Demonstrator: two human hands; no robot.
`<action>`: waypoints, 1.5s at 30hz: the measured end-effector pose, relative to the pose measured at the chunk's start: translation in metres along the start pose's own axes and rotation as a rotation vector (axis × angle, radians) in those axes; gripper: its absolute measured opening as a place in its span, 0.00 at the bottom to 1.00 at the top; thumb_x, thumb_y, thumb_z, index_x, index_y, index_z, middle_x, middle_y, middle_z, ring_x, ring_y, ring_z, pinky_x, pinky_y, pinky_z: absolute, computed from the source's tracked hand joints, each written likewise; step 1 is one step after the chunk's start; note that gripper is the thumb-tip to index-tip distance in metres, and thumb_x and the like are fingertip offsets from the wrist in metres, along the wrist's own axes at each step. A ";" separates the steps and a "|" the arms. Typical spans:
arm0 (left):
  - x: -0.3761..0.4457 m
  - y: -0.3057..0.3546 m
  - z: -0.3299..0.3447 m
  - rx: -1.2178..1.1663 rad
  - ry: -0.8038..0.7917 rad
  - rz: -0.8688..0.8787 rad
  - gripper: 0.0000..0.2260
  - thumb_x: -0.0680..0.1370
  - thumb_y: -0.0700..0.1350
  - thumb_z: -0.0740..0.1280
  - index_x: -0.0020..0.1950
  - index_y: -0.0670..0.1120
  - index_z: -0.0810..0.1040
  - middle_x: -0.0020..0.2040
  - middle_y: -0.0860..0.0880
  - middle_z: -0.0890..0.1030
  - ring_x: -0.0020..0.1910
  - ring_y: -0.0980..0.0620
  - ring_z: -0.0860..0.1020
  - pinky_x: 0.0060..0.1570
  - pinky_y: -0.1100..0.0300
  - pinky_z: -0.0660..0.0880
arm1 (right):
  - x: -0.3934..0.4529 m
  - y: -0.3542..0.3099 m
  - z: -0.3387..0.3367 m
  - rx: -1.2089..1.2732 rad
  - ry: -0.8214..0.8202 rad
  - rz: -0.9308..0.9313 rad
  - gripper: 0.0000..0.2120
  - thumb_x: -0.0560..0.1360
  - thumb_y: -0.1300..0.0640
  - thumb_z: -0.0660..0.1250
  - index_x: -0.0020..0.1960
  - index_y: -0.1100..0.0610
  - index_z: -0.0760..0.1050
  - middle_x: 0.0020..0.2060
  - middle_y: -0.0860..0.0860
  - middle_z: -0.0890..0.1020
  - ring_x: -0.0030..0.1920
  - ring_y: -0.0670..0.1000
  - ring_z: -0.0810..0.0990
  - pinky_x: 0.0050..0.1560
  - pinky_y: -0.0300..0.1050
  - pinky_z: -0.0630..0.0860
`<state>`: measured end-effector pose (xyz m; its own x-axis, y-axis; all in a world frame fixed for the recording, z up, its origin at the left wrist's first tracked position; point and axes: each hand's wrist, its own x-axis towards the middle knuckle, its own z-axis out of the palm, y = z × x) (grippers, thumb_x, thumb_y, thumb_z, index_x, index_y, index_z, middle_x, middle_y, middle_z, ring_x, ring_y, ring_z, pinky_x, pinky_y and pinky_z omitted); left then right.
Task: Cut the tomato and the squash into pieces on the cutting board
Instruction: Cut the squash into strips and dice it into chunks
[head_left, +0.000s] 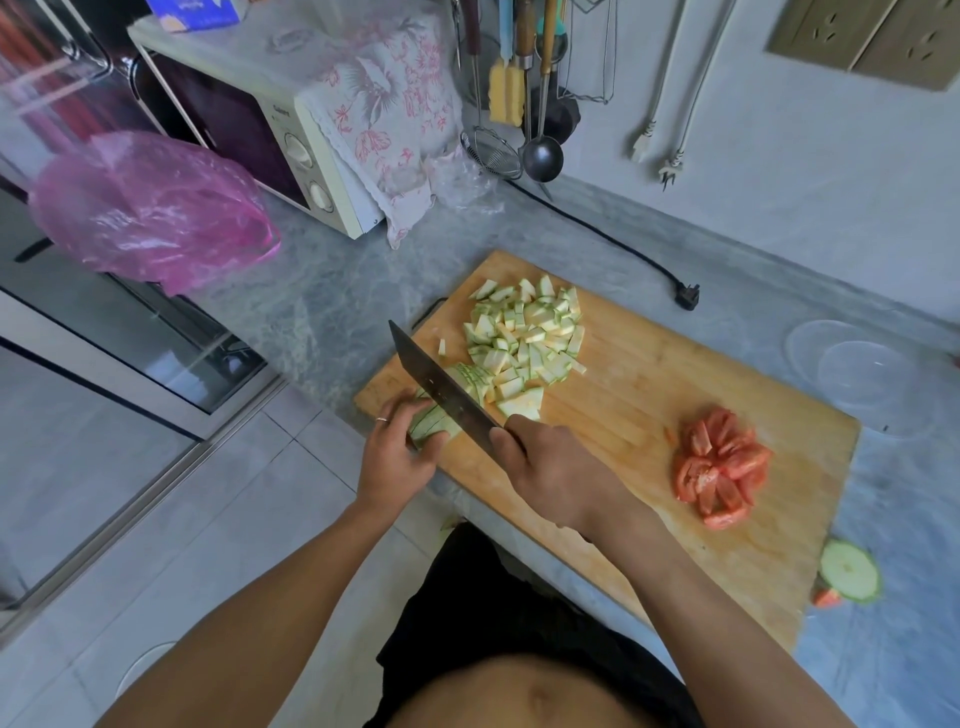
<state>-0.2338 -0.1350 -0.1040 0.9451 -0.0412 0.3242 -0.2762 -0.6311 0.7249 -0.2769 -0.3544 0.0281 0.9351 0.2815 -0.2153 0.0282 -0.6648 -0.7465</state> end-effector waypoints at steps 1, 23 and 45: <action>0.000 -0.001 0.000 -0.007 0.001 -0.001 0.21 0.72 0.53 0.72 0.59 0.43 0.78 0.63 0.46 0.77 0.63 0.52 0.76 0.59 0.72 0.70 | 0.000 0.000 0.001 0.000 0.001 -0.002 0.17 0.84 0.48 0.54 0.38 0.53 0.66 0.30 0.51 0.73 0.28 0.51 0.69 0.28 0.41 0.64; 0.001 -0.002 0.005 0.027 0.010 0.006 0.16 0.71 0.41 0.78 0.56 0.40 0.80 0.62 0.43 0.77 0.60 0.53 0.76 0.55 0.77 0.67 | 0.025 0.009 0.036 -0.179 -0.029 0.045 0.14 0.84 0.45 0.50 0.46 0.54 0.63 0.33 0.56 0.71 0.34 0.61 0.73 0.34 0.50 0.67; -0.007 -0.002 -0.004 -0.006 0.019 -0.033 0.21 0.70 0.40 0.79 0.61 0.45 0.80 0.59 0.45 0.77 0.60 0.49 0.77 0.60 0.67 0.72 | -0.003 0.003 0.002 0.076 -0.012 0.050 0.20 0.84 0.48 0.54 0.45 0.62 0.73 0.30 0.53 0.73 0.26 0.55 0.75 0.19 0.40 0.69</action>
<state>-0.2406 -0.1306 -0.1053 0.9503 -0.0057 0.3113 -0.2460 -0.6269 0.7393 -0.2805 -0.3562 0.0256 0.9303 0.2578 -0.2611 -0.0460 -0.6240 -0.7801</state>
